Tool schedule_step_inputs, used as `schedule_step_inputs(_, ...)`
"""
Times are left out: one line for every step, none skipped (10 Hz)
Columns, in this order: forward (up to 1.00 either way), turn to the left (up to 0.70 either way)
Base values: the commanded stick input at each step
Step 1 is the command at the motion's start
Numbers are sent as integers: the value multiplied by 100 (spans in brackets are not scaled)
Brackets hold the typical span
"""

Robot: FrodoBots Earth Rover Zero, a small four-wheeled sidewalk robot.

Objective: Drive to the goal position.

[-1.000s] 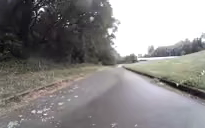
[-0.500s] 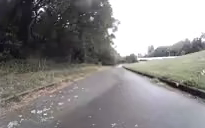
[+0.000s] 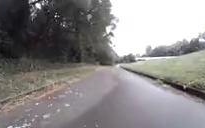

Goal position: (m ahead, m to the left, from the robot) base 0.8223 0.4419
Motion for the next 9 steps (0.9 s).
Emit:
schedule_step_inputs(66,-4)
schedule_step_inputs(58,-3)
schedule_step_inputs(50,-3)
schedule_step_inputs(42,-2)
schedule_step_inputs(34,-2)
schedule_step_inputs(26,-1)
schedule_step_inputs(18,-1)
schedule_step_inputs(10,0)
schedule_step_inputs(5,0)
